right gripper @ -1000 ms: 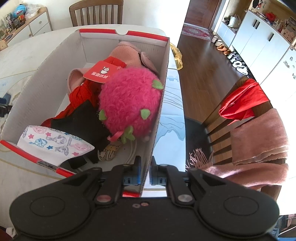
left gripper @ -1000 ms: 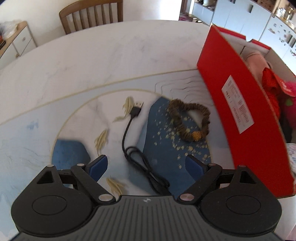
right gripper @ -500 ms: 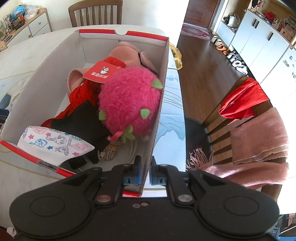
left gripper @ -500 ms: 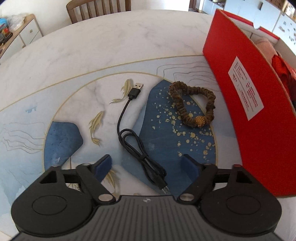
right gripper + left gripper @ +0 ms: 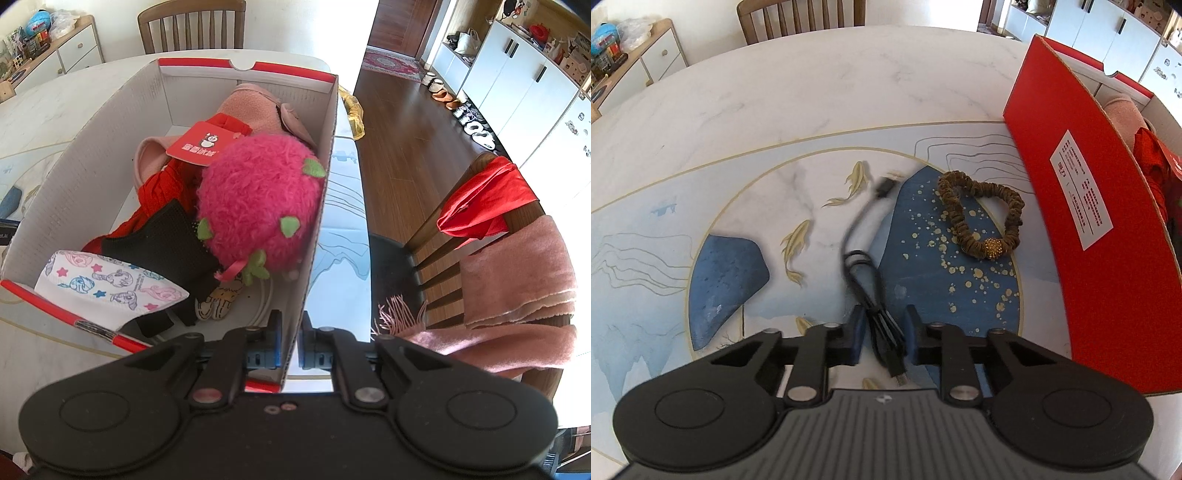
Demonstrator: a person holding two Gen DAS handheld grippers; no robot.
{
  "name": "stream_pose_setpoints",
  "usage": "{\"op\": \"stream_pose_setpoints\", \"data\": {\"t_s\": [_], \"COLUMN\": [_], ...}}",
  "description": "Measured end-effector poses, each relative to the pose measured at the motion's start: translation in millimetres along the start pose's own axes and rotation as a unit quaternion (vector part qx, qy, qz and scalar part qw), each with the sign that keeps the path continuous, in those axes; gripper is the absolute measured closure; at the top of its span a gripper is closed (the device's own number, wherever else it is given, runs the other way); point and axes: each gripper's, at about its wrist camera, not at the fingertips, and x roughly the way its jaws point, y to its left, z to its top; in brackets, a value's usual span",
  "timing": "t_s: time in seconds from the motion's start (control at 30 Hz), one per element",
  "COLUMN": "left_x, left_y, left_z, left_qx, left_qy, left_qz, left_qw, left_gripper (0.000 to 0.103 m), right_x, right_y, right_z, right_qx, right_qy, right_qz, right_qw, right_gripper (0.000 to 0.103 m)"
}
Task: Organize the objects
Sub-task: 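Move the left gripper to the black USB cable and close on it, then lift the black USB cable with the left gripper over the box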
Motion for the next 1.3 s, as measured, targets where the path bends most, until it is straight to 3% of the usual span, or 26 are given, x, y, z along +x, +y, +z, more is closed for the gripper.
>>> {"op": "stream_pose_setpoints", "data": {"t_s": [0.47, 0.93, 1.13, 1.3], "left_x": [-32, -97, -126, -140], "left_y": [11, 19, 7, -24], "left_z": [7, 24, 36, 48], "left_qx": [0.014, 0.009, 0.018, 0.042], "left_qy": [-0.053, -0.113, -0.138, -0.15], "left_qz": [-0.017, -0.035, -0.062, -0.089], "left_qw": [0.9984, 0.9929, 0.9883, 0.9838], "left_gripper": [0.093, 0.094, 0.094, 0.094], "right_x": [0, 0, 0, 0], "right_y": [0, 0, 0, 0], "right_z": [0, 0, 0, 1], "right_qx": [-0.001, -0.002, -0.002, -0.002], "right_qy": [0.0, 0.0, -0.001, -0.001], "right_qz": [0.0, 0.0, -0.001, -0.001], "right_qw": [1.0, 1.0, 1.0, 1.0], "right_gripper": [0.096, 0.096, 0.096, 0.096]}}
